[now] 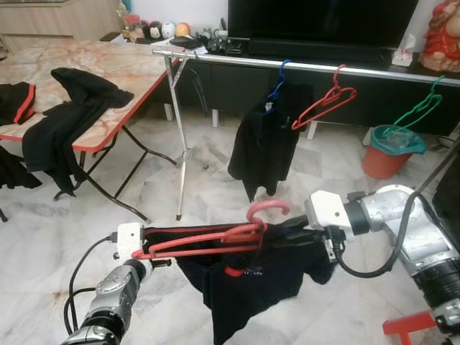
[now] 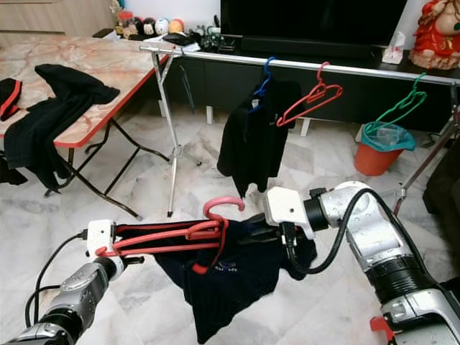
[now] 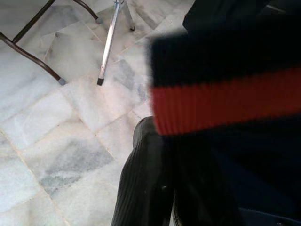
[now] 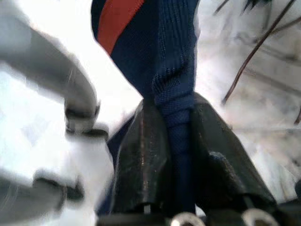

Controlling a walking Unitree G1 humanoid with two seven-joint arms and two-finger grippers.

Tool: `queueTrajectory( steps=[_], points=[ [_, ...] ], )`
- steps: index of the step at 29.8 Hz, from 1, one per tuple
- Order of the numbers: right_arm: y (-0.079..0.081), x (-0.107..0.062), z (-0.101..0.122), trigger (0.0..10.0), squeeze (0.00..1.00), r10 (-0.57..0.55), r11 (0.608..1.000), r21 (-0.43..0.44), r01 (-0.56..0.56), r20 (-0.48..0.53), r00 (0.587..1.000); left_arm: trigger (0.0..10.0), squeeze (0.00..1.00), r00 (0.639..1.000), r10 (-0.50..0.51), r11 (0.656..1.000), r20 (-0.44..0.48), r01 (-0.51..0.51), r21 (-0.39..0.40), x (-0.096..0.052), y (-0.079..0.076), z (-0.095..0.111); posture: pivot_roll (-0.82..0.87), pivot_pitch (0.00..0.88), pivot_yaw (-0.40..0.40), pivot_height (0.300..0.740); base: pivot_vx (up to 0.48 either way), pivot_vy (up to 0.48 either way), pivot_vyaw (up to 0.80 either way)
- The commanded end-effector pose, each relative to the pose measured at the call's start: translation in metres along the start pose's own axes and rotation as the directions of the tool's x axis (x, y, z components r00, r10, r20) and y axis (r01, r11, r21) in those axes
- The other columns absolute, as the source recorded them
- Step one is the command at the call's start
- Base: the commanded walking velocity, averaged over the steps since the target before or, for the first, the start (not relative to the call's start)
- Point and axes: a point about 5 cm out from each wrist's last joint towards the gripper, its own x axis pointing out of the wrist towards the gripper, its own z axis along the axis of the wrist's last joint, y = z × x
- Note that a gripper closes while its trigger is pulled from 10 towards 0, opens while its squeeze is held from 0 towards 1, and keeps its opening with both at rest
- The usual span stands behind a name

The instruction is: Hang hanger

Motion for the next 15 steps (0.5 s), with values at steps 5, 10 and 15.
queueTrajectory(
  steps=[5, 10, 15],
  points=[
    [-0.004, -0.012, -0.018, 0.0, 0.00, -0.030, 0.992, -0.125, -0.008, -0.303, 0.952, 10.0, 0.00, 0.998, 0.055, 0.998, -0.014, -0.055, 0.015, -0.006, 0.015, -0.002, 0.03, 0.000, 0.040, 0.740, 0.000, 0.000, 0.00],
    [-0.009, -0.011, -0.019, 0.0, 0.00, -0.073, 0.987, -0.163, 0.017, -0.345, 0.936, 10.0, 0.00, 0.998, 0.057, 0.998, -0.015, -0.057, 0.017, -0.006, 0.016, -0.001, 0.03, 0.000, 0.041, 0.740, 0.000, 0.000, 0.00],
    [-0.027, -0.006, -0.014, 0.0, 0.00, -0.251, 0.951, -0.259, 0.169, -0.326, 0.911, 10.0, 0.00, 0.998, 0.055, 0.998, -0.020, -0.055, 0.020, -0.006, 0.015, -0.003, 0.03, 0.000, 0.041, 0.740, 0.000, 0.000, 0.00]
  ],
)
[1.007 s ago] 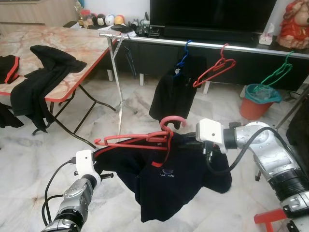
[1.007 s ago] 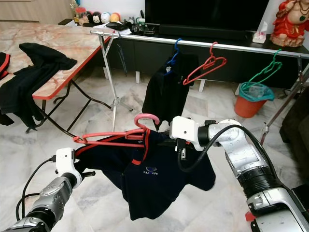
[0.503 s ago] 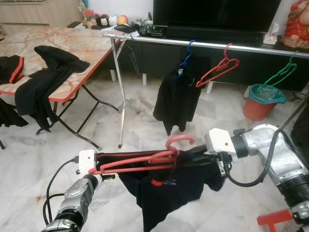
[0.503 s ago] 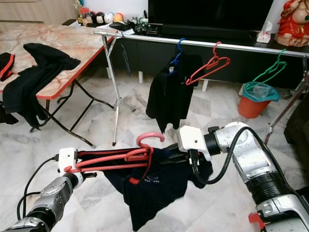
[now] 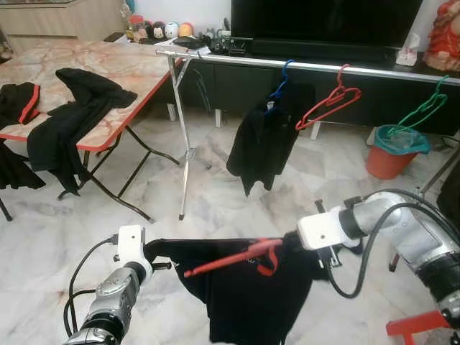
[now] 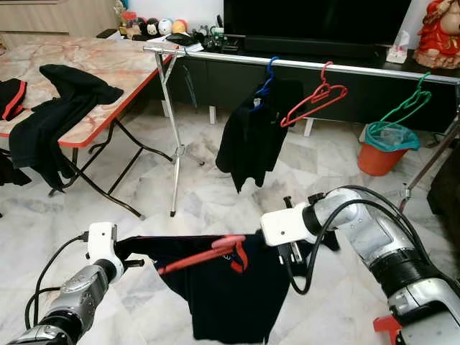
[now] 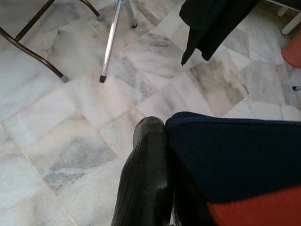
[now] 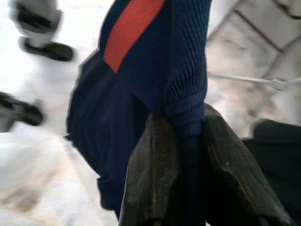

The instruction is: Hang hanger

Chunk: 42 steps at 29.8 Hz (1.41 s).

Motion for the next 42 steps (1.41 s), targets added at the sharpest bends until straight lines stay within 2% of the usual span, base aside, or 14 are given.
queueTrajectory(
  steps=[1, 6, 11, 13, 14, 16, 21, 25, 29, 32, 36, 38, 42],
  points=[
    [-0.012, -0.007, -0.001, 0.0, 0.00, -0.085, 0.996, -0.022, 0.084, -0.030, 0.996, 10.0, 0.00, 0.998, 0.054, 0.998, -0.011, -0.053, 0.013, -0.005, 0.014, -0.001, 0.03, 0.000, 0.041, 0.740, 0.000, 0.000, 0.00],
    [-0.018, 0.000, 0.001, 0.0, 0.00, -0.165, 0.986, -0.017, 0.165, -0.022, 0.986, 10.0, 0.00, 0.999, 0.049, 0.999, -0.014, -0.049, 0.017, -0.005, 0.013, -0.002, 0.03, 0.000, 0.041, 0.740, 0.000, 0.000, 0.00],
    [-0.004, 0.018, 0.003, 0.0, 0.00, -0.117, 0.993, -0.002, 0.117, -0.031, 0.993, 10.0, 0.00, 1.000, 0.031, 0.999, 0.005, -0.031, 0.043, -0.003, 0.010, 0.004, 0.03, 0.000, 0.035, 0.740, 0.000, 0.000, 0.00],
    [0.003, 0.028, 0.002, 0.0, 0.00, -0.117, 0.993, -0.001, 0.117, -0.059, 0.991, 10.0, 0.00, 0.999, 0.012, 0.999, 0.033, -0.013, 0.047, -0.001, 0.007, 0.011, 0.03, 0.000, 0.036, 0.740, 0.000, 0.000, 0.00],
    [0.011, 0.039, 0.000, 0.0, 0.00, -0.110, 0.993, 0.027, 0.113, -0.081, 0.991, 10.0, 0.00, 0.997, -0.031, 0.998, 0.071, 0.027, 0.048, 0.002, 0.000, 0.022, 0.04, 0.000, 0.033, 0.740, 0.000, 0.000, 0.00],
    [0.020, 0.049, -0.001, 0.0, 0.00, -0.100, 0.994, 0.044, 0.104, -0.100, 0.990, 10.0, 0.00, 0.991, -0.077, 0.995, 0.113, 0.069, 0.067, 0.005, -0.007, 0.033, 0.04, 0.000, 0.030, 0.740, 0.000, 0.000, 0.00],
    [0.033, 0.063, -0.005, 0.0, 0.00, -0.096, 0.991, 0.082, 0.110, -0.156, 0.983, 10.0, 0.00, 0.972, -0.159, 0.985, 0.174, 0.145, 0.089, 0.009, -0.021, 0.054, 0.04, 0.000, 0.028, 0.740, 0.000, 0.000, 0.00],
    [0.033, 0.068, -0.009, 0.0, 0.00, -0.129, 0.980, 0.122, 0.156, -0.202, 0.971, 10.0, 0.00, 0.957, -0.225, 0.972, 0.182, 0.208, 0.106, 0.009, -0.030, 0.059, 0.04, 0.000, 0.028, 0.740, 0.000, 0.000, 0.00],
    [0.037, 0.075, -0.019, 0.0, 0.00, -0.194, 0.949, 0.183, 0.257, -0.304, 0.933, 10.0, 0.00, 0.930, -0.319, 0.945, 0.182, 0.297, 0.134, 0.006, -0.045, 0.064, 0.04, 0.000, 0.025, 0.740, 0.000, 0.000, 0.00],
    [0.034, 0.078, -0.019, 0.0, 0.00, -0.250, 0.924, 0.207, 0.323, -0.313, 0.916, 10.0, 0.00, 0.925, -0.339, 0.938, 0.171, 0.319, 0.135, 0.005, -0.047, 0.063, 0.04, 0.000, 0.023, 0.740, 0.000, 0.000, 0.00],
    [0.026, 0.082, -0.015, 0.0, 0.00, -0.351, 0.848, 0.293, 0.443, -0.317, 0.881, 10.0, 0.00, 0.916, -0.374, 0.924, 0.145, 0.355, 0.141, 0.002, -0.051, 0.061, 0.04, 0.000, 0.021, 0.740, 0.000, 0.000, 0.00],
    [0.022, 0.087, -0.006, 0.0, 0.00, -0.389, 0.807, 0.358, 0.470, -0.278, 0.878, 10.0, 0.00, 0.905, -0.407, 0.910, 0.126, 0.389, 0.144, 0.000, -0.055, 0.059, 0.04, 0.000, 0.020, 0.740, 0.000, 0.000, 0.00],
    [0.014, 0.091, 0.001, 0.0, 0.00, -0.443, 0.750, 0.408, 0.520, -0.274, 0.854, 10.0, 0.00, 0.880, -0.461, 0.884, 0.112, 0.443, 0.149, -0.005, -0.059, 0.059, 0.04, 0.000, 0.018, 0.740, 0.000, 0.000, 0.00]
  ],
)
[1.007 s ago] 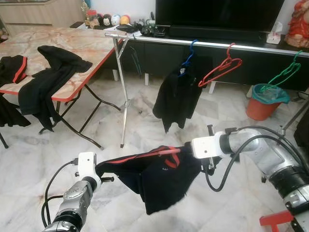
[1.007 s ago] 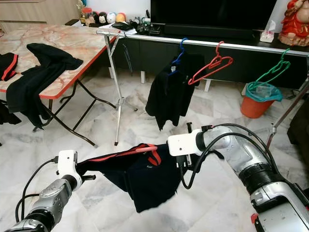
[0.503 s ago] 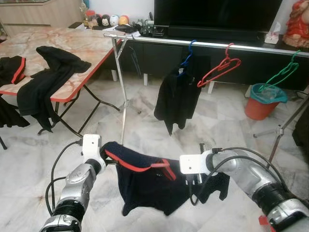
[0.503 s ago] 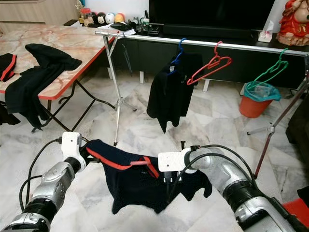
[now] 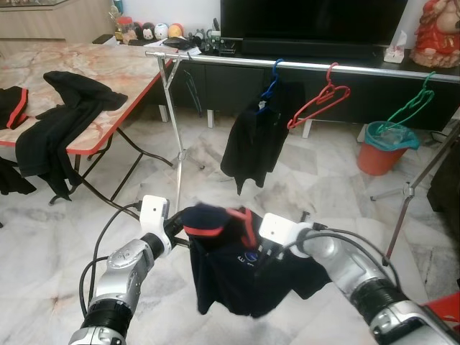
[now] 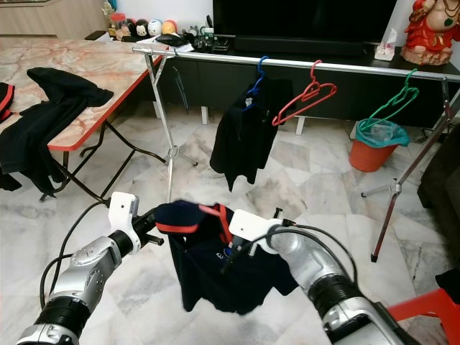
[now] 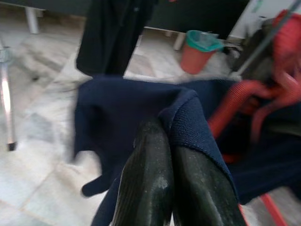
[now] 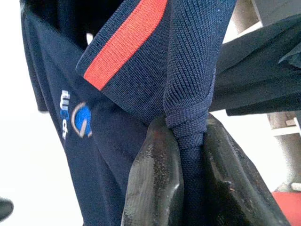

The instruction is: Hang hanger

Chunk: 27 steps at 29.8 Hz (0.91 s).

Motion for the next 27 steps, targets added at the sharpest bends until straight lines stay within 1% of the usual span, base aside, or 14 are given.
queueTrajectory(
  steps=[1, 4, 5, 8, 11, 13, 16, 17, 21, 22, 23, 24, 26, 27],
  points=[
    [-0.012, 0.000, 0.008, 0.0, 0.00, -0.052, 0.998, 0.031, 0.052, 0.022, 0.998, 10.0, 0.00, 1.000, -0.025, 1.000, 0.005, 0.025, 0.011, -0.001, -0.001, 0.004, 0.04, 0.000, 0.018, 0.740, 0.000, 0.000, 0.00],
    [0.002, 0.009, 0.014, 0.0, 0.00, -0.048, 0.998, 0.039, 0.048, 0.015, 0.999, 10.0, 0.00, 0.996, -0.087, 0.996, 0.028, 0.088, -0.006, -0.001, -0.008, 0.012, 0.05, 0.000, 0.018, 0.740, 0.000, 0.000, 0.00],
    [0.002, 0.009, 0.014, 0.0, 0.00, -0.048, 0.998, 0.039, 0.048, 0.015, 0.999, 10.0, 0.00, 0.996, -0.087, 0.996, 0.028, 0.088, -0.006, -0.001, -0.008, 0.012, 0.05, 0.000, 0.018, 0.740, 0.000, 0.000, 0.00],
    [0.003, 0.013, 0.013, 0.0, 0.00, -0.086, 0.995, 0.053, 0.086, -0.003, 0.996, 10.0, 0.00, 0.986, -0.166, 0.986, 0.027, 0.165, 0.011, -0.001, -0.016, 0.019, 0.05, 0.000, 0.021, 0.740, 0.000, 0.000, 0.00],
    [0.000, 0.014, 0.016, 0.0, 0.00, -0.130, 0.986, 0.102, 0.128, 0.009, 0.991, 10.0, 0.00, 0.975, -0.219, 0.974, -0.027, 0.220, 0.046, -0.002, -0.022, 0.015, 0.05, 0.000, 0.025, 0.740, 0.000, 0.000, 0.00],
    [-0.005, 0.013, 0.020, 0.0, 0.00, -0.168, 0.972, 0.174, 0.159, 0.037, 0.985, 10.0, 0.00, 0.964, -0.255, 0.963, -0.081, 0.260, 0.065, -0.004, -0.026, 0.008, 0.05, 0.000, 0.025, 0.740, 0.000, 0.000, 0.00],
    [-0.016, 0.012, 0.027, 0.0, 0.00, -0.246, 0.936, 0.279, 0.214, 0.083, 0.966, 10.0, 0.00, 0.949, -0.267, 0.958, -0.166, 0.280, 0.061, -0.008, -0.029, -0.006, 0.05, 0.000, 0.025, 0.740, 0.000, 0.000, 0.00],
    [-0.016, 0.012, 0.027, 0.0, 0.00, -0.246, 0.936, 0.279, 0.214, 0.083, 0.966, 10.0, 0.00, 0.949, -0.267, 0.958, -0.166, 0.280, 0.061, -0.008, -0.029, -0.006, 0.05, 0.000, 0.025, 0.740, 0.000, 0.000, 0.00],
    [-0.023, 0.012, 0.039, 0.0, 0.00, -0.284, 0.909, 0.357, 0.217, 0.148, 0.947, 10.0, 0.00, 0.945, -0.252, 0.959, -0.209, 0.273, 0.080, -0.011, -0.028, -0.015, 0.06, 0.000, 0.017, 0.740, 0.000, 0.000, 0.00],
    [-0.025, 0.012, 0.042, 0.0, 0.00, -0.288, 0.915, 0.337, 0.223, 0.158, 0.944, 10.0, 0.00, 0.945, -0.248, 0.957, -0.214, 0.273, 0.096, -0.011, -0.028, -0.016, 0.06, 0.000, 0.014, 0.740, 0.000, 0.000, 0.00],
    [-0.025, 0.012, 0.042, 0.0, 0.00, -0.288, 0.915, 0.337, 0.223, 0.158, 0.944, 10.0, 0.00, 0.945, -0.248, 0.957, -0.214, 0.273, 0.096, -0.011, -0.028, -0.016, 0.06, 0.000, 0.014, 0.740, 0.000, 0.000, 0.00],
    [-0.027, 0.011, 0.044, 0.0, 0.00, -0.297, 0.919, 0.320, 0.232, 0.171, 0.939, 10.0, 0.00, 0.942, -0.246, 0.953, -0.229, 0.278, 0.119, -0.011, -0.028, -0.016, 0.06, 0.000, 0.013, 0.740, 0.000, 0.000, 0.00],
    [-0.029, 0.011, 0.044, 0.0, 0.00, -0.304, 0.915, 0.328, 0.235, 0.176, 0.936, 10.0, 0.00, 0.942, -0.245, 0.953, -0.229, 0.277, 0.122, -0.011, -0.029, -0.016, 0.06, 0.000, 0.012, 0.740, 0.000, 0.000, 0.00],
    [-0.031, 0.010, 0.045, 0.0, 0.00, -0.307, 0.912, 0.338, 0.234, 0.183, 0.934, 10.0, 0.92, 0.944, -0.242, 0.955, -0.224, 0.273, 0.117, -0.010, -0.029, -0.015, 0.06, 0.000, 0.012, 0.740, 0.000, 0.000, 0.00]
  ],
)
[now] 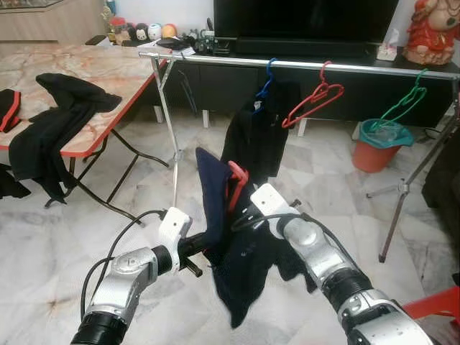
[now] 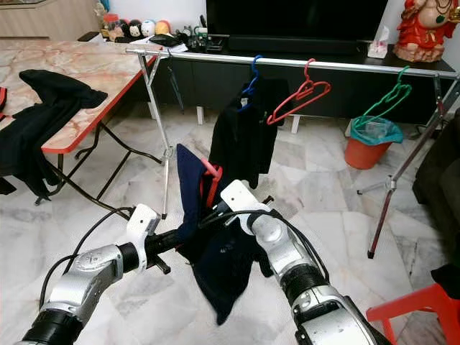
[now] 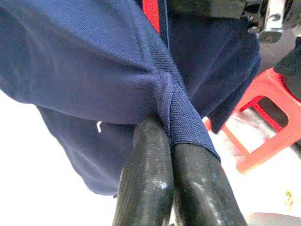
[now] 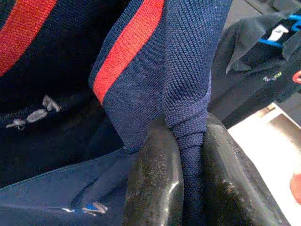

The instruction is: Hang hanger

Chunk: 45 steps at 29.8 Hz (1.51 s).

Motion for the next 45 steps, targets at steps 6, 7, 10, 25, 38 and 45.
queueTrajectory(
  steps=[6, 7, 10, 25, 38, 45],
  points=[
    [-0.019, 0.001, 0.022, 0.0, 0.00, -0.050, 0.998, 0.051, 0.044, 0.119, 0.992, 10.0, 1.00, 0.999, 0.010, 0.999, -0.045, -0.009, 0.041, 0.001, -0.002, -0.007, 0.06, 0.000, 0.009, 0.740, 0.000, 0.000, 0.00],
    [-0.020, 0.001, 0.022, 0.0, 0.00, -0.052, 0.997, 0.064, 0.045, 0.120, 0.991, 10.0, 1.00, 0.999, 0.009, 0.999, -0.044, -0.008, 0.041, 0.001, -0.002, -0.007, 0.06, 0.000, 0.009, 0.740, 0.000, 0.000, 0.00],
    [-0.020, 0.001, 0.022, 0.0, 0.00, -0.051, 0.997, 0.071, 0.042, 0.120, 0.991, 10.0, 1.00, 0.999, 0.007, 0.999, -0.045, -0.005, 0.042, 0.001, -0.003, -0.007, 0.06, 0.000, 0.007, 0.740, 0.000, 0.000, 0.00],
    [-0.020, 0.001, 0.022, 0.0, 0.00, -0.048, 0.997, 0.072, 0.039, 0.128, 0.991, 10.0, 1.00, 0.995, 0.094, 0.995, 0.015, -0.095, 0.037, 0.001, 0.004, -0.001, 0.06, 0.000, 0.005, 0.740, 0.000, 0.000, 0.00],
    [-0.022, 0.002, 0.024, 0.0, 0.00, -0.064, 0.994, 0.093, 0.052, 0.130, 0.990, 10.0, 1.00, 0.933, 0.344, 0.904, 0.107, -0.359, 0.232, -0.001, 0.024, 0.014, 0.06, 0.000, 0.015, 0.740, 0.000, 0.000, 0.00],
    [-0.025, 0.002, 0.026, 0.0, 0.00, -0.069, 0.994, 0.089, 0.058, 0.130, 0.989, 10.0, 1.00, 0.937, 0.336, 0.840, 0.096, -0.345, 0.420, 0.000, 0.021, 0.012, 0.06, 0.000, 0.020, 0.740, 0.000, 0.000, 0.00]
  ],
)
